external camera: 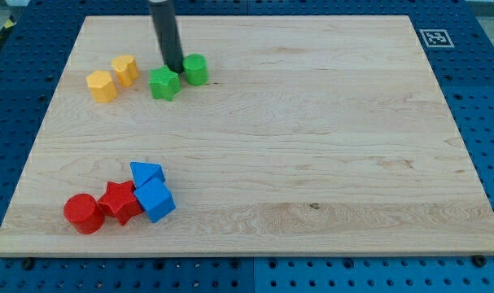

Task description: Move your arm below the green star

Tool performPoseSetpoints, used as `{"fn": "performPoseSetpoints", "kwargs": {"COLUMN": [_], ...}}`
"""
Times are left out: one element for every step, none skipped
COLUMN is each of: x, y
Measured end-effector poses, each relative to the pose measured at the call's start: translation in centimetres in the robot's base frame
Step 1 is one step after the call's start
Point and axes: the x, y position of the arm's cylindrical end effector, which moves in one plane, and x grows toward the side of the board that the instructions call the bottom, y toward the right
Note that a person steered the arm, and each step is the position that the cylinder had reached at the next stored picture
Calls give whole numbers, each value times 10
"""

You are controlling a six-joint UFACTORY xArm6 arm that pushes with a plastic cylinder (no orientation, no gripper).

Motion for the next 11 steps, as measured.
{"fn": "performPoseSetpoints", "kwargs": {"x": [15, 15, 15, 4, -3, 2, 24, 39, 66, 81, 76], "y": [39, 69, 67, 32, 40, 66, 71, 71, 62, 29, -21]}}
